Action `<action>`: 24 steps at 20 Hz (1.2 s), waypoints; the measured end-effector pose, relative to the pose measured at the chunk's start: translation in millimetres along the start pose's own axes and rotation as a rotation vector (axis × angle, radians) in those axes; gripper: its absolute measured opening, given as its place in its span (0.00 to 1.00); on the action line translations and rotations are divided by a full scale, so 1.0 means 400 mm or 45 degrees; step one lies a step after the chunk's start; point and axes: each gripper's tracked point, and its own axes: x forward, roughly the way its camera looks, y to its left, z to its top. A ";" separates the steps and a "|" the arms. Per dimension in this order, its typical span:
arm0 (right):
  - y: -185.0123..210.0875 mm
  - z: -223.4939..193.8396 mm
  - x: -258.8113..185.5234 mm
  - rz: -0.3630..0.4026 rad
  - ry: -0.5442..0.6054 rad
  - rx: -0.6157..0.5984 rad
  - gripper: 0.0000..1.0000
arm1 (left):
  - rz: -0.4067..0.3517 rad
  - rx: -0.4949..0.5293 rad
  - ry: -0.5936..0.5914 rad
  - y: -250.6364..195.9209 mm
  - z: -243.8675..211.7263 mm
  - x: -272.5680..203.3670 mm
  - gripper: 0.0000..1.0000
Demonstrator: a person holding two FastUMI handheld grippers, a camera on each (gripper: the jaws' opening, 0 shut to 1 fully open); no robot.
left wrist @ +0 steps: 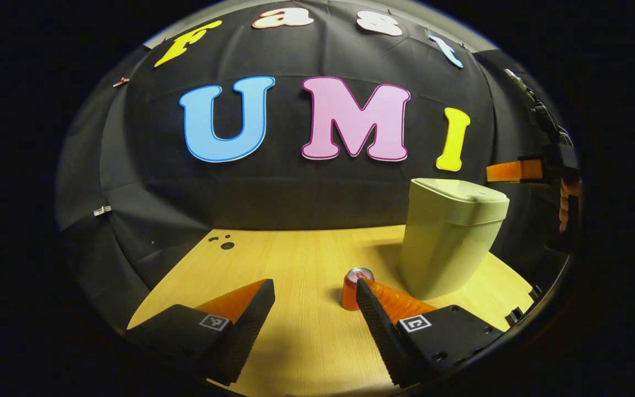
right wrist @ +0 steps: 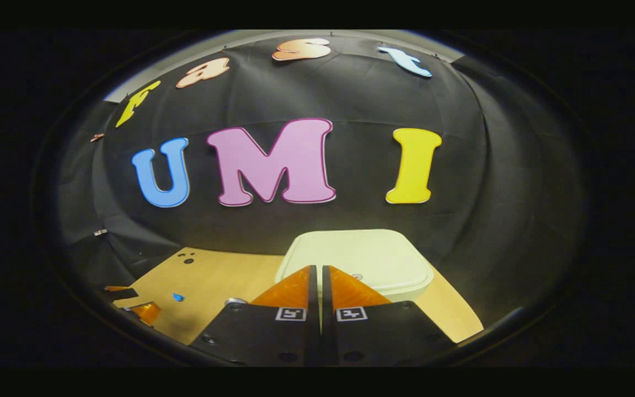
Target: Press the lid of the desktop garbage bin to open it, pick up the crumpled paper on the desktop and throw it into the bin, then pick up the pop can on the desktop and drop it into the bin, and finally close the garbage bin lid.
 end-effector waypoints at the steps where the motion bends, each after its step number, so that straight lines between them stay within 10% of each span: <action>1: -0.016 -0.005 0.016 -0.013 0.012 -0.005 0.05 | 0.008 0.001 0.003 0.003 -0.001 0.000 0.95; 24: -0.070 -0.054 0.083 -0.065 0.017 -0.014 0.01 | 0.070 -0.058 0.057 0.006 -0.049 -0.004 0.96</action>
